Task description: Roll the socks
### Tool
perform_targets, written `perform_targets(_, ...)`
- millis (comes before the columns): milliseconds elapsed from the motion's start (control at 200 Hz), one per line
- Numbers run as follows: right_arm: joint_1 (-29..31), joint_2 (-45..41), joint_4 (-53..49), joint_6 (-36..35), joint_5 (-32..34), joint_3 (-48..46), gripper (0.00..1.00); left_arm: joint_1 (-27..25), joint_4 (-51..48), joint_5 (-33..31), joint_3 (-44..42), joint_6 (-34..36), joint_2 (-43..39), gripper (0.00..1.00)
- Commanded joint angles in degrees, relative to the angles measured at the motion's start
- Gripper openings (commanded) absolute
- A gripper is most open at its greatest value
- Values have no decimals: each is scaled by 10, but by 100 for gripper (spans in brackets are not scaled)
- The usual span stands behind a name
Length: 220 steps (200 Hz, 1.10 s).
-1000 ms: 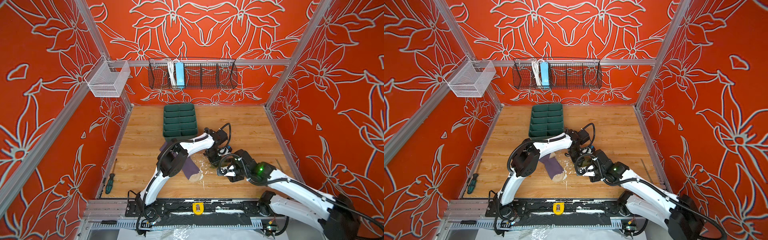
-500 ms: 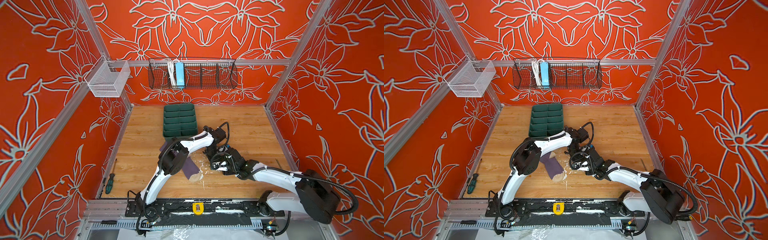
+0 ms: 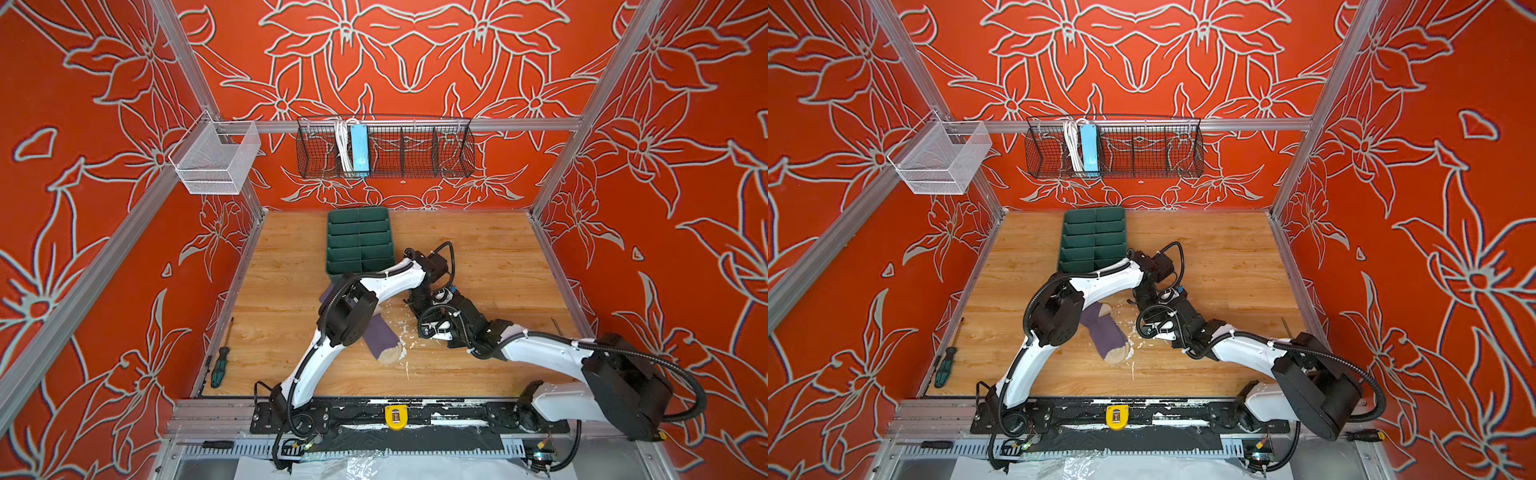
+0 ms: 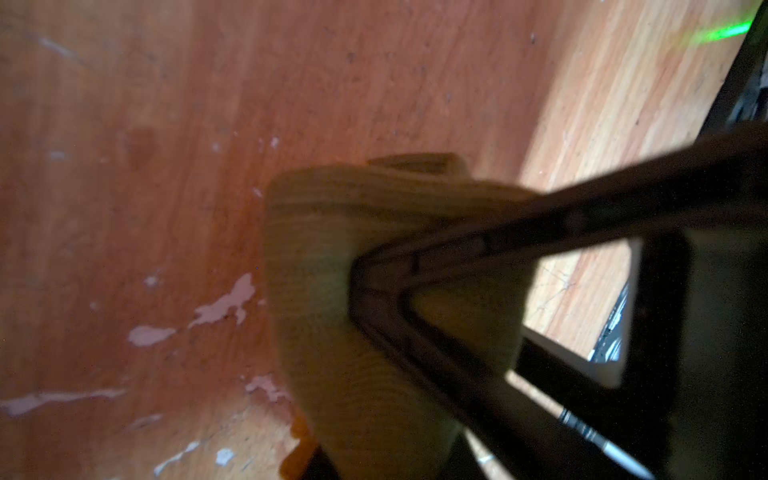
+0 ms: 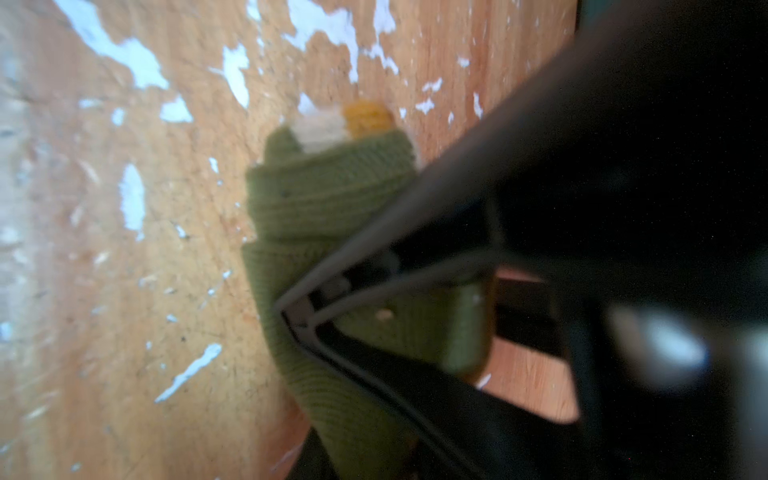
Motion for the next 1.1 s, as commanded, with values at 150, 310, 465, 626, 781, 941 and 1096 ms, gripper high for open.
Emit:
perform_targets(150,9,19,-58,38,-59,-2,0,31,178,100,-154,-72,-109,79)
perform_targets(310,9,14,-112,60,-91,17,0,64,301,71,-249,-96,-227,97)
perform_targets(465,2,26,-181,100,-124,56,0,73,440,-112,-365,-96,-391,97)
perform_targets(626,-5,58,-260,146,-156,107,0,103,535,-158,-456,-49,-569,97)
perform_targets(781,-16,72,-295,188,-198,148,0,125,515,-109,-479,30,-701,99)
perform_targets(941,-33,93,-343,185,-221,182,0,114,448,-5,-481,127,-778,96)
perform_targets(1096,-57,136,-368,187,-242,214,0,-20,356,-163,-504,291,-758,92)
